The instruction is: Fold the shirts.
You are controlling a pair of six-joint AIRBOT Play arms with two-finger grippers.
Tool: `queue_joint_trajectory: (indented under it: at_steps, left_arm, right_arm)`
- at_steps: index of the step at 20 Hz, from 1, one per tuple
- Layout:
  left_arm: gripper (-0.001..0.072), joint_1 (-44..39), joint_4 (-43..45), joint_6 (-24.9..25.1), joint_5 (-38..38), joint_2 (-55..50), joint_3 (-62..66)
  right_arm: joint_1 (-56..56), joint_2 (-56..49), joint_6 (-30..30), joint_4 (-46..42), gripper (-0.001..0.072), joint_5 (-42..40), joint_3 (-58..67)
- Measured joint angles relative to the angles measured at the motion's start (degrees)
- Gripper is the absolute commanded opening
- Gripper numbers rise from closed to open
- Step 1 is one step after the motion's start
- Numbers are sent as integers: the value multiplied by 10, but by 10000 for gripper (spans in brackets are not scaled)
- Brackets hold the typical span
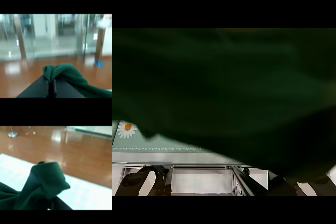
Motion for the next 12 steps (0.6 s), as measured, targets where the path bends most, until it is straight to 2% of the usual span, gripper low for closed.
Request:
queue_joint_trajectory:
  at_steps: [3,6,9,12]
  left_arm:
    - [27,1,-15,-2,-66,16,-83]
    - [27,1,-62,-7,-90,24,-216]
    - [27,0,-93,-9,-41,24,-386]
    - [27,-5,-108,-9,66,-7,-527]
  right_arm:
    - [0,18,10,0,29,44,-54]
    - [0,31,12,-1,29,55,-177]
    - [0,24,6,-26,29,-13,-329]
    - [-5,-42,23,-77,29,-127,-422]
